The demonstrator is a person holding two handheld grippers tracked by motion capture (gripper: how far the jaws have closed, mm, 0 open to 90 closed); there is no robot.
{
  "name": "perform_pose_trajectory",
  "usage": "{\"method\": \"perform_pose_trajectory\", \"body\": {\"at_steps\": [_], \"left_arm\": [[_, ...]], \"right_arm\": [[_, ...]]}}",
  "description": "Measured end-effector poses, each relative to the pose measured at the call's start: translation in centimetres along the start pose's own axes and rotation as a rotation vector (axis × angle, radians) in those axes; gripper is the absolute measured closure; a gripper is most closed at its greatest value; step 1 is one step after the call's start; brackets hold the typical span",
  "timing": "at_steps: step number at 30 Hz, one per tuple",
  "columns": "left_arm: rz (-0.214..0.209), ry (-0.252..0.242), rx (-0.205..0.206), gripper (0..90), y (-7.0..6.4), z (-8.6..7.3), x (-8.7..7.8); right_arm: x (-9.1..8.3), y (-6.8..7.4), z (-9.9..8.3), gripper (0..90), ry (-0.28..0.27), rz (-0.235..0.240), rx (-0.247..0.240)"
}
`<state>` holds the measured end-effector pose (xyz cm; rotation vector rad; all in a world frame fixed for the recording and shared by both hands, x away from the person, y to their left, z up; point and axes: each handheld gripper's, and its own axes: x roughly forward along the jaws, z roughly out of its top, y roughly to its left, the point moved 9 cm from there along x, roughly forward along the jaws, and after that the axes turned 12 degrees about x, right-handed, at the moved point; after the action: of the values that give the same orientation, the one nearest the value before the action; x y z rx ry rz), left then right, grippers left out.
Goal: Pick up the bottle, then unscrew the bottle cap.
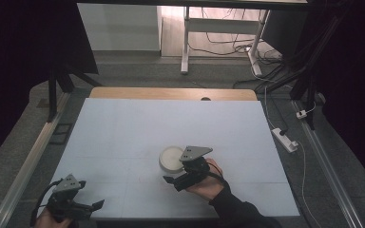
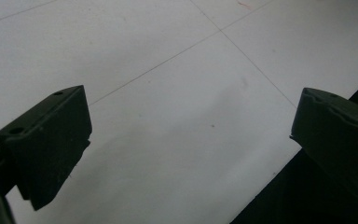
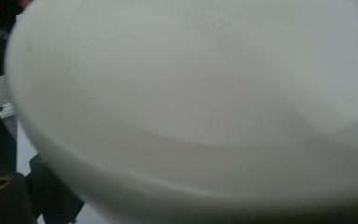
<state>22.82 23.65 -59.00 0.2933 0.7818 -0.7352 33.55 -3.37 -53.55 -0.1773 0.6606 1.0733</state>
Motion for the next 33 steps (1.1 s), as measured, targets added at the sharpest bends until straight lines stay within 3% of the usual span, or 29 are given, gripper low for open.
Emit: {"method": "perform_pose_trajectory", "body": {"at_steps": [13, 23, 33], "left_arm": [[0.002, -0.002, 0.001, 0.0, 0.0, 0.0, 0.0], [-0.048, -0.071, -0.014, 0.0, -0.4, 1.0, -0.3], [-0.078, -0.091, 0.038, 0.0, -0.7, 2.2, -0.2]], "right_arm": [[0.1, 0.6, -0.1, 6.4, 0.015, 0.013, -0.013], [0.1, 0.6, -0.1, 6.4, 0.017, 0.013, -0.017], [0.2, 0.7, -0.2, 6.4, 0.021, 0.016, -0.025]]}}
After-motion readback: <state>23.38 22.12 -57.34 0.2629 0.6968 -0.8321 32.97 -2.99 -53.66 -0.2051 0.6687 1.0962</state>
